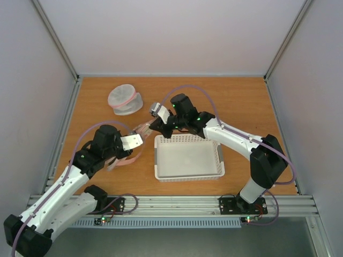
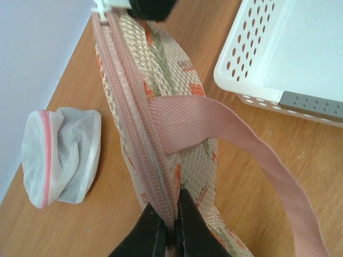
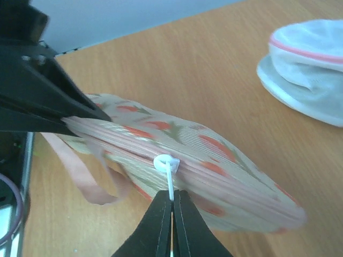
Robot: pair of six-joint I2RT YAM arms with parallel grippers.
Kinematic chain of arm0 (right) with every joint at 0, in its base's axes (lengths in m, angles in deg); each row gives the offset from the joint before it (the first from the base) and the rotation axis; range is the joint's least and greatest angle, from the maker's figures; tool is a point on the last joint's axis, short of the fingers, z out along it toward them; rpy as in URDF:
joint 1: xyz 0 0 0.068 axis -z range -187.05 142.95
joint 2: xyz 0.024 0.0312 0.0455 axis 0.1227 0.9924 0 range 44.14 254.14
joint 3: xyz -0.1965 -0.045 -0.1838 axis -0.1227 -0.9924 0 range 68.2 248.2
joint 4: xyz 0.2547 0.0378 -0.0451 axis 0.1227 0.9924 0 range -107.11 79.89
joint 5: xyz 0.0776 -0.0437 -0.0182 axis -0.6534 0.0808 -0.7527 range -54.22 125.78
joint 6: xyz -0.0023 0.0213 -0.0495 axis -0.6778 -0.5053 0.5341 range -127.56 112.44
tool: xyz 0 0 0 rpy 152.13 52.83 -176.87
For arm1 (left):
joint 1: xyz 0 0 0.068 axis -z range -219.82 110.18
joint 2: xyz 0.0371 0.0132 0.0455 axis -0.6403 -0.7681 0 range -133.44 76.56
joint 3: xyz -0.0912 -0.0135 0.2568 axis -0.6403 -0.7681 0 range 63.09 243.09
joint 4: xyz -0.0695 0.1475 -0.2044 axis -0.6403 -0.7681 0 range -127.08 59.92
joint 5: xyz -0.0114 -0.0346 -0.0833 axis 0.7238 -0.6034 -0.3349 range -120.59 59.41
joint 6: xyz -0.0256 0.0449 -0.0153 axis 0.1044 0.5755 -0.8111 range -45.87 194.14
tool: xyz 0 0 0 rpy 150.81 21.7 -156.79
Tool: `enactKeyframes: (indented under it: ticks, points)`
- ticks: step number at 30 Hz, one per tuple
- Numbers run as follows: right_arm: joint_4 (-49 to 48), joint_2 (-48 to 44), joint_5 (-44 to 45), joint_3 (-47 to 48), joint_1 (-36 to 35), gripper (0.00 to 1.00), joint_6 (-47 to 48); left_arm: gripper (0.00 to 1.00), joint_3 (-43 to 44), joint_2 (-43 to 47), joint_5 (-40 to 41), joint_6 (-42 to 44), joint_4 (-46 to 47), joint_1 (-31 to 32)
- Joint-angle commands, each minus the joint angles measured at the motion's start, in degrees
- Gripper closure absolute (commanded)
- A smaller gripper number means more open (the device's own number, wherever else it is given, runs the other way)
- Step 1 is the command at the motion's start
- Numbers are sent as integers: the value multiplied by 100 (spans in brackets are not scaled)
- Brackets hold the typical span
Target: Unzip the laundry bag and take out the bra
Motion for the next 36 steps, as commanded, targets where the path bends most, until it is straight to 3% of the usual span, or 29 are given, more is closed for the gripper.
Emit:
enactKeyframes:
  ticks: [1, 10, 19, 26, 28, 32, 36]
  points:
    - [15, -167, 140, -80, 409, 99, 39, 99, -80, 124, 66, 579, 152, 16]
    - [-73, 133, 248, -314, 1049, 99, 138, 99, 2, 508, -247, 406, -123, 7]
    - [-235, 214, -195, -308, 589, 99, 35, 97, -308, 327, -168, 302, -212, -28]
    - [-474, 163, -224, -274, 366, 99, -580, 42, -134, 305, -839, 80, -724, -21]
    - [-557, 188, -253, -243, 341, 99, -842, 30, -13, 260, -1027, -46, -812, -19]
    - [-690, 211, -287, -230, 330, 99, -1376, 14, 285, 109, -1338, -432, -836, 51]
    - [-831, 189, -232, -309, 292, 99, -1727, 12, 564, -190, -1357, -1599, -460, 270]
